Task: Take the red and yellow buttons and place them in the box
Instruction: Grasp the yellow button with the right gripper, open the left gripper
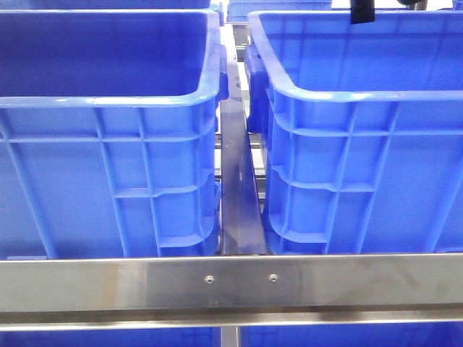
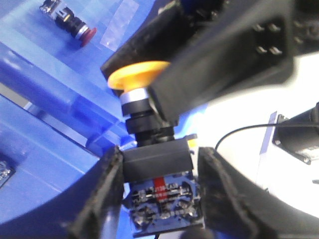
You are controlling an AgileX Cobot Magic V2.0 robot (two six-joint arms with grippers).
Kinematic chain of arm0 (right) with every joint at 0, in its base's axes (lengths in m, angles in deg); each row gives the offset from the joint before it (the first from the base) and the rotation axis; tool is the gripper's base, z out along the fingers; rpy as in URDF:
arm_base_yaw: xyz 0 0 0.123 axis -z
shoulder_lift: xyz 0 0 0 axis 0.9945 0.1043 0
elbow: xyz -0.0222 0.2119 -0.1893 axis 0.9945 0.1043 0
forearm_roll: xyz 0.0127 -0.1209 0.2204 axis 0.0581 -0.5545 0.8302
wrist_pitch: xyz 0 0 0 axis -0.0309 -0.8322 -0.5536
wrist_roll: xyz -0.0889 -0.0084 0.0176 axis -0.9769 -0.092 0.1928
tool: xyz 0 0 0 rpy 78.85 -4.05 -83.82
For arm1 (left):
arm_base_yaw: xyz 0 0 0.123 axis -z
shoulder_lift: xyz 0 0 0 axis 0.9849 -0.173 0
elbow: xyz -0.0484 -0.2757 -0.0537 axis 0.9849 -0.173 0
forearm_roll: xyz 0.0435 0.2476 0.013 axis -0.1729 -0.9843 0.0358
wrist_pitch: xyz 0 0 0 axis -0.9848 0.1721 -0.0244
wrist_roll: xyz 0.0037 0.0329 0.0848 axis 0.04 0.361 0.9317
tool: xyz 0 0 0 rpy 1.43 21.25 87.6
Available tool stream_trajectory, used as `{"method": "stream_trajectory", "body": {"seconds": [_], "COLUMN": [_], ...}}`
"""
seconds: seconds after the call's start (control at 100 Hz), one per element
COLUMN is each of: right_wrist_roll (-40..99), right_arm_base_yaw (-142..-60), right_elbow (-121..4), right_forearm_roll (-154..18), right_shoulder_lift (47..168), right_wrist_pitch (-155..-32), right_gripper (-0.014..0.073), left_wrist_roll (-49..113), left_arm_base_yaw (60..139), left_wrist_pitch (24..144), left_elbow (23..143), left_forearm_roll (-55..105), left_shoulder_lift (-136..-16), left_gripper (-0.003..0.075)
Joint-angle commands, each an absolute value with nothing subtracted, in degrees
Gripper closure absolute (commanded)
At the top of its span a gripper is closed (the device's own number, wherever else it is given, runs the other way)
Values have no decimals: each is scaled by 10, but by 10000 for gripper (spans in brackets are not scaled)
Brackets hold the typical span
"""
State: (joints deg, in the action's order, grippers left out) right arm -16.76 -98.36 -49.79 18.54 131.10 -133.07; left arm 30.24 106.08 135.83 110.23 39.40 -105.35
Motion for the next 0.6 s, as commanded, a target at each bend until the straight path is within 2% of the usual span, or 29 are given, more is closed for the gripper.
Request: {"method": "stream_trajectory", "body": {"seconds": [0.0, 0.07, 0.14, 0.18, 0.33, 0.59], "right_wrist_roll": [-171, -171, -171, -172, -172, -175], "right_arm_base_yaw": [-985, -985, -985, -984, -949, -815], "right_elbow": [-516, -516, -516, -516, -529, -566], "right_forearm_roll": [267, 267, 267, 267, 266, 209], "right_shoulder_lift": [1292, 1292, 1292, 1292, 1291, 1291], "right_wrist_pitch": [-1377, -1377, -1377, -1375, -1372, -1359], "right_gripper": [383, 382, 382, 382, 382, 382], "left_wrist_roll": [302, 302, 302, 302, 302, 302], "left_arm_base_yaw": [1066, 1066, 1066, 1066, 1066, 1066], "left_wrist_pitch": [1342, 1337, 1337, 1338, 1360, 1373], "left_elbow": [1118, 1121, 1123, 1123, 1123, 1123], "left_forearm_roll": [431, 431, 431, 431, 431, 431], "left_shoulder_lift": [-1034, -1034, -1034, -1034, -1034, -1034], "left_gripper": [347, 216, 127, 102, 92, 92]}}
